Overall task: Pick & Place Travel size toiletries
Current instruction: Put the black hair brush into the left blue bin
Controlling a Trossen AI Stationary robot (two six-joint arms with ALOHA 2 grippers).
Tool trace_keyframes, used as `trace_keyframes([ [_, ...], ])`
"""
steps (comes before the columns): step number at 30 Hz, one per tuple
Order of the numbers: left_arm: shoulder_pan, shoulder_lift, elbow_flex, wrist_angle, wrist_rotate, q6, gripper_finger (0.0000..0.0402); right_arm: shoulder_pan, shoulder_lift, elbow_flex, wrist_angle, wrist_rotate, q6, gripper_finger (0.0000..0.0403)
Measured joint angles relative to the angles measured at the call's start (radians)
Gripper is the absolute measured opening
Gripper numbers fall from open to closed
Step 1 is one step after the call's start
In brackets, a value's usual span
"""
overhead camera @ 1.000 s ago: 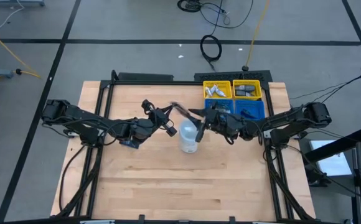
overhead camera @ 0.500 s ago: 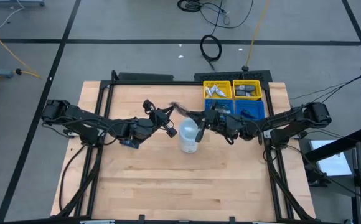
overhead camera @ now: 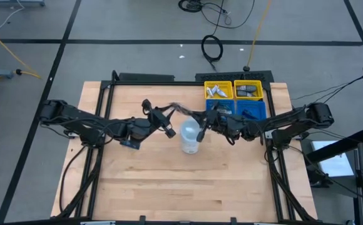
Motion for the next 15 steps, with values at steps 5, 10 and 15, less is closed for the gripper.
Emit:
trace_keyframes([
  [5,-0.013,-0.029,0.0,-0.053,-0.005,0.002,0.0141,-0.006,-0.041,0.0,-0.059,0.003,-0.009,0.0],
  [10,-0.028,-0.056,0.003,-0.129,-0.013,-0.006,0.0172,-0.024,-0.097,0.0,-0.161,0.034,-0.01,0.0],
  [15,-0.052,-0.085,0.002,-0.265,-0.05,-0.031,0.0181,-0.045,-0.162,0.0,-0.352,0.083,-0.009,0.0],
])
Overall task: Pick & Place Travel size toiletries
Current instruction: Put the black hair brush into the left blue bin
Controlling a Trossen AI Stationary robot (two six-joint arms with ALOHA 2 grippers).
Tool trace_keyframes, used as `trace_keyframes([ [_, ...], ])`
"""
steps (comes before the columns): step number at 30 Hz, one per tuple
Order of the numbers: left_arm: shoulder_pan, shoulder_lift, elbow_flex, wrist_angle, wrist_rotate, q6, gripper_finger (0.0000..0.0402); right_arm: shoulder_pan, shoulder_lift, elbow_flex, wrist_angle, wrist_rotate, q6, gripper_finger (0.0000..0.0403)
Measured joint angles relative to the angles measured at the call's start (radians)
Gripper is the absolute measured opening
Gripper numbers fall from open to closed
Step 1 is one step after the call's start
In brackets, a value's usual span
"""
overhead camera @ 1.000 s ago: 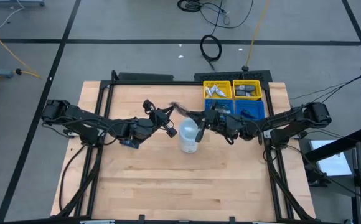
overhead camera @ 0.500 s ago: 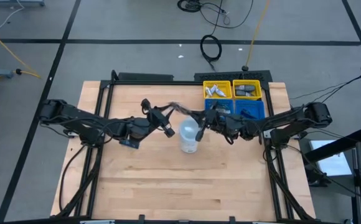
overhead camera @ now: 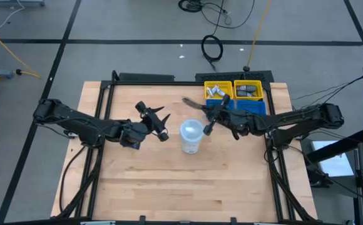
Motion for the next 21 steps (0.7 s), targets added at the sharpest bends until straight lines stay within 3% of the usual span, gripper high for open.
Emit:
trace_keyframes([
  [7,-0.024,-0.012,-0.001,-0.279,0.009,-0.245,0.0182,-0.022,-0.071,0.0,-0.298,0.077,0.008,0.0],
  [21,-0.023,-0.011,-0.001,-0.604,0.273,-0.566,0.0182,-0.094,-0.105,0.0,-0.681,0.128,0.004,0.0],
])
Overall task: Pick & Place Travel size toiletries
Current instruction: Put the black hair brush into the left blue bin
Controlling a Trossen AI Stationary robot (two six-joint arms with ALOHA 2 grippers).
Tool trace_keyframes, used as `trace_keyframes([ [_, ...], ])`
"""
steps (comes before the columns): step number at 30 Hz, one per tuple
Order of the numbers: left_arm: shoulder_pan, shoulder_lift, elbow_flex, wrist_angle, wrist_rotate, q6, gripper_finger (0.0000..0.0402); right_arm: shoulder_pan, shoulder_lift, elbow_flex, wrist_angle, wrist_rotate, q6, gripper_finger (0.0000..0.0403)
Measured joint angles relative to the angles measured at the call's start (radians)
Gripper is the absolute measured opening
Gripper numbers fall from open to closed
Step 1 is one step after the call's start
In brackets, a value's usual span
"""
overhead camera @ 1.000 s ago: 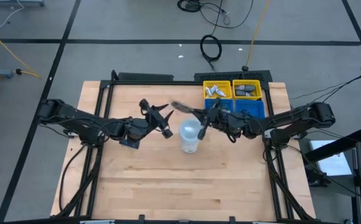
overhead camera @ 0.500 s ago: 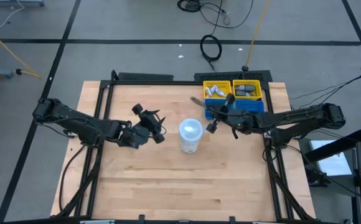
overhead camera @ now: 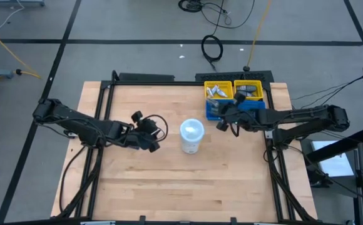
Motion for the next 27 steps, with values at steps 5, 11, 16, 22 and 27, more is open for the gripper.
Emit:
trace_keyframes([
  [5,0.0,0.0,0.0,-0.073,0.069,-0.068,0.0182,-0.019,0.0,0.0,-0.123,-0.002,-0.006,0.0],
  [11,0.0,0.0,0.0,-0.167,0.17,-0.117,0.0182,-0.031,0.0,0.0,-0.23,-0.005,-0.004,0.0],
  [16,0.0,0.001,0.0,-0.234,0.288,-0.143,0.0182,-0.031,0.009,0.0,-0.263,-0.038,-0.004,0.0],
  [22,0.0,0.001,0.0,-0.28,0.361,-0.185,0.0182,-0.031,0.048,0.0,-0.298,-0.059,-0.011,0.0],
  [27,0.0,0.001,0.0,-0.338,0.376,-0.208,0.0182,-0.044,0.11,0.0,-0.293,-0.059,-0.016,0.0],
])
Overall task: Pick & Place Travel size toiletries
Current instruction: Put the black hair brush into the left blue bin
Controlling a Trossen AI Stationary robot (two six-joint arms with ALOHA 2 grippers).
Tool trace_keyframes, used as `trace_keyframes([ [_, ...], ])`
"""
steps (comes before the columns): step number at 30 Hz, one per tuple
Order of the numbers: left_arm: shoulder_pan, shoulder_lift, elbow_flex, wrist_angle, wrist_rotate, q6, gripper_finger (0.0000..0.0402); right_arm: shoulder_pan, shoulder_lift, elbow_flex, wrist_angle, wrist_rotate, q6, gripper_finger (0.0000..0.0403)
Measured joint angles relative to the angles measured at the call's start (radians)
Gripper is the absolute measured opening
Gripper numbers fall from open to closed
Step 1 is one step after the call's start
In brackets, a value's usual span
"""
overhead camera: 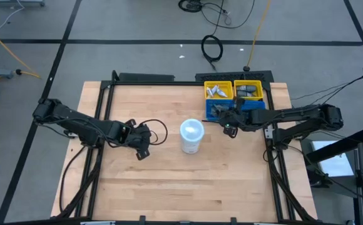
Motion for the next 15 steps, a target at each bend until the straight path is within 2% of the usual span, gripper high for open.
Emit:
trace_keyframes([
  [6,0.0,0.0,0.0,-0.053,0.005,-0.037,0.0182,-0.029,0.062,0.0,0.018,-0.004,-0.024,0.0015],
  [15,0.0,0.0,0.0,-0.106,0.004,-0.061,0.0182,-0.046,0.073,0.0,0.115,-0.026,-0.068,0.0128],
])
